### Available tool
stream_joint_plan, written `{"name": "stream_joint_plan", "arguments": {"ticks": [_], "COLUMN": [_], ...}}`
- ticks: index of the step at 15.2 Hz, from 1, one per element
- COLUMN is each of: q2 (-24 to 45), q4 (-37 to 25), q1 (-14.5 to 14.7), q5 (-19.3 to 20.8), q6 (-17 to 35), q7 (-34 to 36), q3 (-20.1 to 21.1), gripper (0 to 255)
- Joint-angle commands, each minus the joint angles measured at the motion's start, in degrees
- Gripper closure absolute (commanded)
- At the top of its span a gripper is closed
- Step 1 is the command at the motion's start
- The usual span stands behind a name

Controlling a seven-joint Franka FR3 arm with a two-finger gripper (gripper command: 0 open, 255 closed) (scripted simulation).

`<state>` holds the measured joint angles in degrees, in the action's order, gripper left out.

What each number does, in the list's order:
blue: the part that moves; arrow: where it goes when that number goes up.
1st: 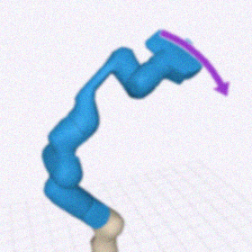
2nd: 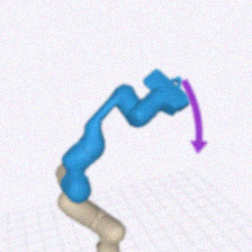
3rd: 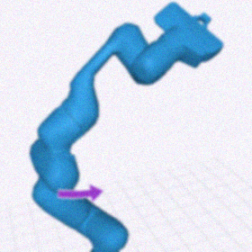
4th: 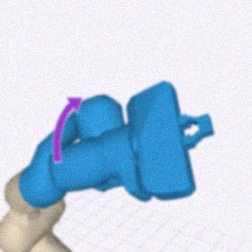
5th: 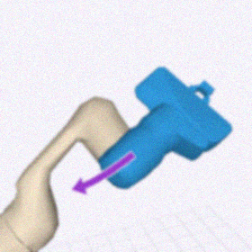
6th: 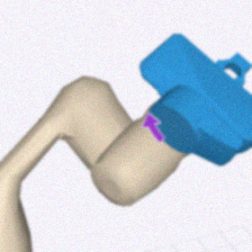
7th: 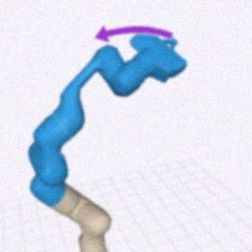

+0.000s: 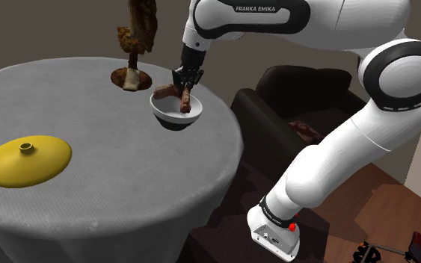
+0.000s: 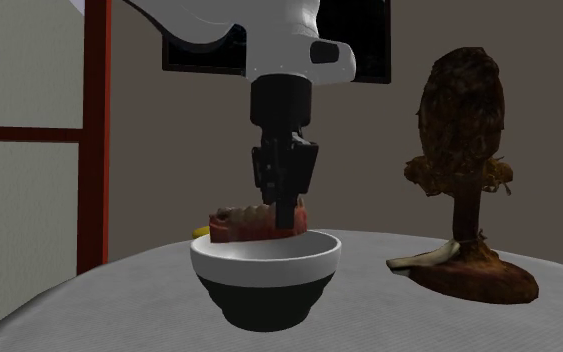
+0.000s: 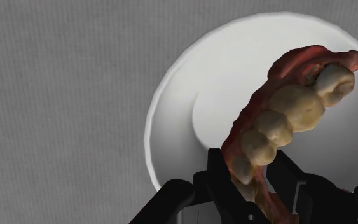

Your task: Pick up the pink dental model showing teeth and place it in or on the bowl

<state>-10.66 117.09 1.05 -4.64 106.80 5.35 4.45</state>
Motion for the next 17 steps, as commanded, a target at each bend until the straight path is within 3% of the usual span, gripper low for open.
{"name": "stream_joint_plan", "arguments": {"ticks": [1,8,9,14,17], "q2": [0.2,0.2,0.2,0.2,-0.3], "q4": [1.6,1.6,1.6,1.6,-3.7], "q1": [0.0,0.0,0.0,0.0,-0.1], "q5": [0.0,0.0,0.0,0.0,0.1], "q6": [1.8,1.8,1.8,1.8,-3.9], "q7": [0.0,0.0,0.0,0.0,0.0], "q3": [0.1,0.1,0.1,0.1,-0.2], "gripper": [255,255,0,0,0]}}
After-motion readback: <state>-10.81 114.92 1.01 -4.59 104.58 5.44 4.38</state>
